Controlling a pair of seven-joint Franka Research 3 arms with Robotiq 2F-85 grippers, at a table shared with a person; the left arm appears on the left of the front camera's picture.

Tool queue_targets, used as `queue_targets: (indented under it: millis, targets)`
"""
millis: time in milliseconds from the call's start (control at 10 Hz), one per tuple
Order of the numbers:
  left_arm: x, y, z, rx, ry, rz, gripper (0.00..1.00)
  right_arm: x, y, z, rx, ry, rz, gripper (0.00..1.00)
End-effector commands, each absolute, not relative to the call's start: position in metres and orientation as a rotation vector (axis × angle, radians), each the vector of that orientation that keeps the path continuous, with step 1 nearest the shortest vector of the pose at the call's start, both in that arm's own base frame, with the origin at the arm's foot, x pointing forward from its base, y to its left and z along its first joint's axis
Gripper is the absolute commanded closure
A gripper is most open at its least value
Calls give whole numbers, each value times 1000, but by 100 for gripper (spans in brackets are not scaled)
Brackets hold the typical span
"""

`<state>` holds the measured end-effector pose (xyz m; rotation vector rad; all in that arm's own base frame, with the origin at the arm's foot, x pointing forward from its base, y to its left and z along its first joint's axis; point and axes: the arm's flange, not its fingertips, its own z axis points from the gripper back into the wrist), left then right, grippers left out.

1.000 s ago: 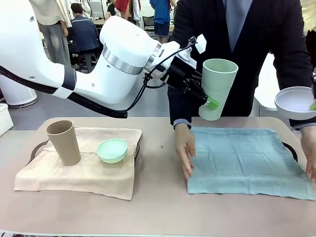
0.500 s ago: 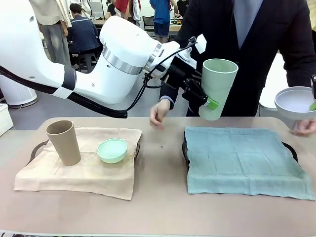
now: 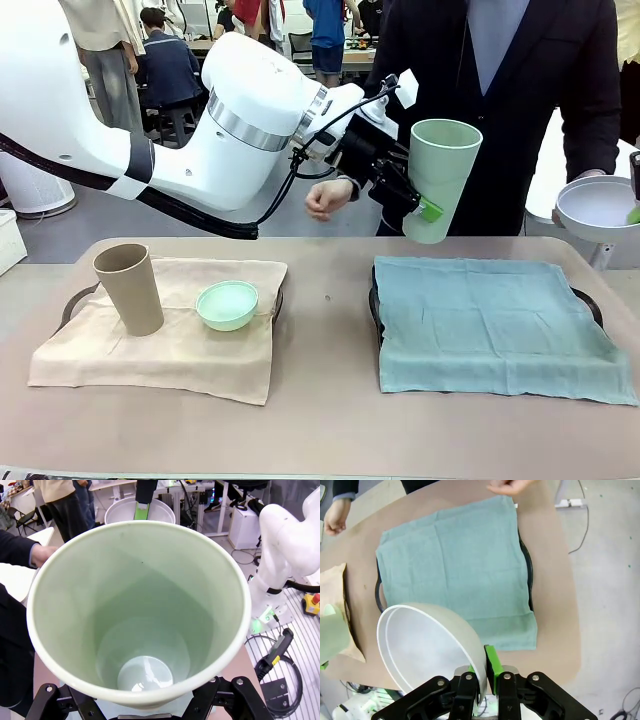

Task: Set up a tray with a mat and arrange the tableware.
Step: Place the Picnic Bowl and Reusable plastic cup back onto the Handle tray in front of the human's position.

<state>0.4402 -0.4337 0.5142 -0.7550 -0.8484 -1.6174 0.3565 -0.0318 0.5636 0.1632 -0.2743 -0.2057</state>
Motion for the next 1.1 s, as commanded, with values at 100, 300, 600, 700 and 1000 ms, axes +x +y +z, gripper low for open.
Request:
queue_targets:
  millis: [100,300,600,700,1000]
  targets:
    - [440,-431,517,-772,-859,-1620,100,358,-30,566,167,-274,-203,100]
    - [440,-431,517,-772,-859,-1620,100,358,-30,566,167,-274,-203,100]
    - [440,-431,517,-772,-859,-1620,100,358,-30,566,167,-274,-203,100]
    - [440,-431,517,-772,-859,-1620,100,358,-30,566,167,-274,-203,100]
    - [440,-431,517,-772,-859,-1620,100,358,-30,566,167,-274,-203,100]
